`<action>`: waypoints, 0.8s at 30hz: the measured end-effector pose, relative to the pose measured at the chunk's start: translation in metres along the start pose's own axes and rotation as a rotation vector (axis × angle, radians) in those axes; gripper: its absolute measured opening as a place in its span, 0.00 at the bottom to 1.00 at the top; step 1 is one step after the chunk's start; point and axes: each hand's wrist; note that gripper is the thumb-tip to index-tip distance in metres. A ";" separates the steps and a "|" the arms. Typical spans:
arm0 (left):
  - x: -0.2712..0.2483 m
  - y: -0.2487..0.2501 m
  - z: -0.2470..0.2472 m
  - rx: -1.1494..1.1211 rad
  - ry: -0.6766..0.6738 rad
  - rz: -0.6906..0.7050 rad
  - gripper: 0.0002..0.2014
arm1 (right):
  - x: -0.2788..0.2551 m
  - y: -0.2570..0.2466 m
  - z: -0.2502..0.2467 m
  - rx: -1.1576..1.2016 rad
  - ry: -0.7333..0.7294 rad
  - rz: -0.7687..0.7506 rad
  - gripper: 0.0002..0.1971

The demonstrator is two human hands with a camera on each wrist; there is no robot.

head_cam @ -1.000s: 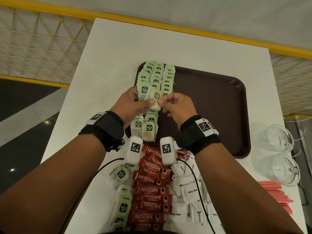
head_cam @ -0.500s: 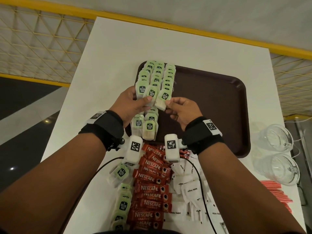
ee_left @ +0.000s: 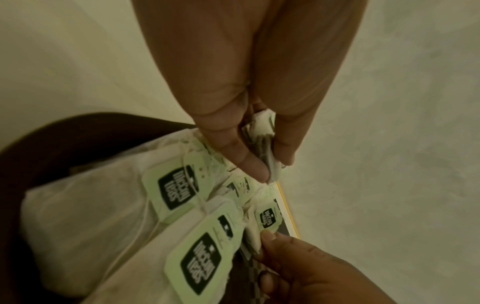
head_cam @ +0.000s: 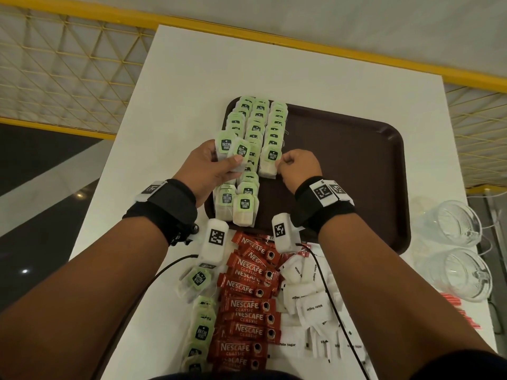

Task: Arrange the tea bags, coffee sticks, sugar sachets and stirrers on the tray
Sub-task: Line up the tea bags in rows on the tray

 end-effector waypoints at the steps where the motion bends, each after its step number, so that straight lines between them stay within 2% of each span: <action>1: 0.000 0.000 0.000 0.000 0.000 0.002 0.17 | 0.001 0.001 0.000 -0.014 0.005 -0.006 0.10; 5: -0.001 0.002 0.000 -0.006 0.003 0.007 0.17 | 0.001 0.004 0.002 0.033 0.036 0.029 0.04; 11: -0.004 0.003 -0.001 -0.014 0.010 0.008 0.16 | -0.009 0.011 -0.007 0.140 0.065 0.010 0.06; 16: -0.007 0.004 0.000 -0.018 0.003 0.004 0.15 | -0.024 0.019 -0.014 0.308 -0.046 0.001 0.05; 20: -0.009 0.005 0.003 -0.014 0.005 -0.002 0.15 | -0.025 0.018 -0.010 0.240 -0.138 -0.008 0.03; 24: -0.011 0.006 0.007 -0.059 0.017 -0.033 0.12 | -0.018 0.014 0.000 0.157 -0.096 0.056 0.02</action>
Point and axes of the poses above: each hand's wrist, its own x-axis towards the middle knuckle, its own z-axis out of the palm, y = z × x, and after that the axes turned 3 degrees about -y, right-handed
